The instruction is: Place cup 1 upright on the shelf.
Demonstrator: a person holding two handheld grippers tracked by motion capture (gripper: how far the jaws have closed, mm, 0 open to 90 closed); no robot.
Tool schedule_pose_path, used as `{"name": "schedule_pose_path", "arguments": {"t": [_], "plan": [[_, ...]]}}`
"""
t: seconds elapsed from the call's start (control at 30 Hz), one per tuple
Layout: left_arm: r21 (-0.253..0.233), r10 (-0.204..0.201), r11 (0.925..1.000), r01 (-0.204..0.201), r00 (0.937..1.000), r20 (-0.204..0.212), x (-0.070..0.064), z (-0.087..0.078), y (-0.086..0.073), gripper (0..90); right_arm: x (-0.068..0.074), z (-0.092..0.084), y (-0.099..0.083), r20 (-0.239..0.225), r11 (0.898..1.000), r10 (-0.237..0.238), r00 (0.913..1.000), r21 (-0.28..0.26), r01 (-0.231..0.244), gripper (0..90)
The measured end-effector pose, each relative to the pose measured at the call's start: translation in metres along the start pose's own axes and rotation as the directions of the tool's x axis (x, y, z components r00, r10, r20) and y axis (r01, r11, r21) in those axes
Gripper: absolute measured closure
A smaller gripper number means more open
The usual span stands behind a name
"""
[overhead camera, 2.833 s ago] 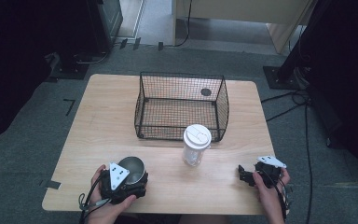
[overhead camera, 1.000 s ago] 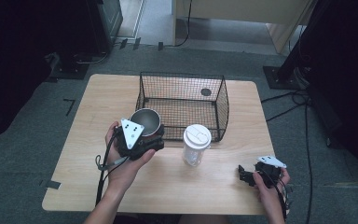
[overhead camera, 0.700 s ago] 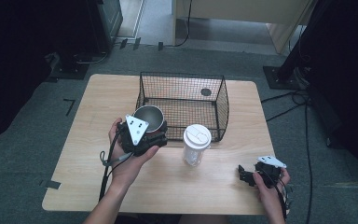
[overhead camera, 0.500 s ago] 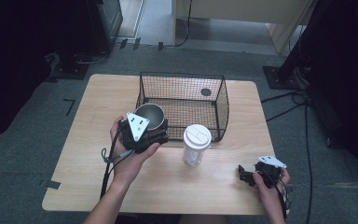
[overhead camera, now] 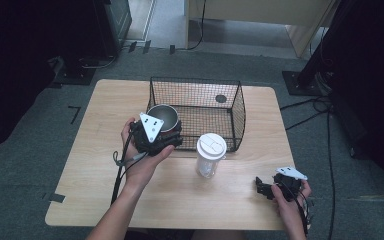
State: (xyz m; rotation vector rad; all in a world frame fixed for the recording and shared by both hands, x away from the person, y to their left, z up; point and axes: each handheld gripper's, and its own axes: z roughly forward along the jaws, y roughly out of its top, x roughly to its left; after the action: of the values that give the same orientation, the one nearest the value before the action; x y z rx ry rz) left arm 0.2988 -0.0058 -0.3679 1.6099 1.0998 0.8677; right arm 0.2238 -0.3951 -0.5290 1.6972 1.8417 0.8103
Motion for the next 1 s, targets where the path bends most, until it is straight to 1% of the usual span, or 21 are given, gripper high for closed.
{"name": "schedule_pose_path", "arguments": {"t": [0.03,0.13,0.23,0.33,0.57,0.73,0.83,0.9,1.0], "plan": [[-0.008,-0.010,0.9999,0.010,0.9999,0.004,-0.001,0.002,0.002,8.1,0.000,0.000,0.000,0.000,1.000,0.000,1.0000,-0.001,0.000,0.0],[-0.017,-0.016,0.9997,0.016,0.9998,0.013,-0.004,0.006,0.007,8.0,0.000,0.000,0.000,0.000,1.000,-0.002,1.0000,0.000,0.002,0.0],[-0.031,-0.023,0.9993,0.023,0.9997,0.010,-0.007,0.010,0.009,8.0,0.000,0.000,0.000,0.001,1.000,-0.002,1.0000,-0.001,0.002,0.0],[-0.034,-0.027,0.9991,0.028,0.9996,0.009,-0.008,0.014,0.012,8.0,0.000,0.000,0.000,0.001,1.000,-0.002,1.0000,-0.001,0.002,0.0],[-0.037,-0.029,0.9989,0.029,0.9994,-0.016,-0.006,0.027,0.017,8.0,0.000,0.000,0.000,0.001,1.000,-0.001,1.0000,-0.001,0.001,0.0],[-0.033,-0.037,0.9988,0.036,0.9987,-0.037,-0.003,0.039,0.016,8.0,0.000,0.000,0.000,0.000,1.000,-0.003,1.0000,-0.001,0.003,0.0],[-0.016,-0.037,0.9992,0.037,0.9985,-0.040,-0.001,0.049,0.014,8.0,0.000,0.000,0.000,0.001,1.000,-0.002,1.0000,-0.001,0.002,0.0],[0.000,-0.033,0.9994,0.033,0.9988,-0.035,0.000,0.056,0.013,8.0,0.000,0.000,0.000,0.001,1.000,-0.004,1.0000,-0.001,0.004,0.0],[0.011,-0.032,0.9994,0.032,0.9985,-0.045,0.001,0.066,0.012,8.0,0.000,0.000,0.000,0.001,1.000,-0.003,1.0000,-0.001,0.003,0.0]]}}
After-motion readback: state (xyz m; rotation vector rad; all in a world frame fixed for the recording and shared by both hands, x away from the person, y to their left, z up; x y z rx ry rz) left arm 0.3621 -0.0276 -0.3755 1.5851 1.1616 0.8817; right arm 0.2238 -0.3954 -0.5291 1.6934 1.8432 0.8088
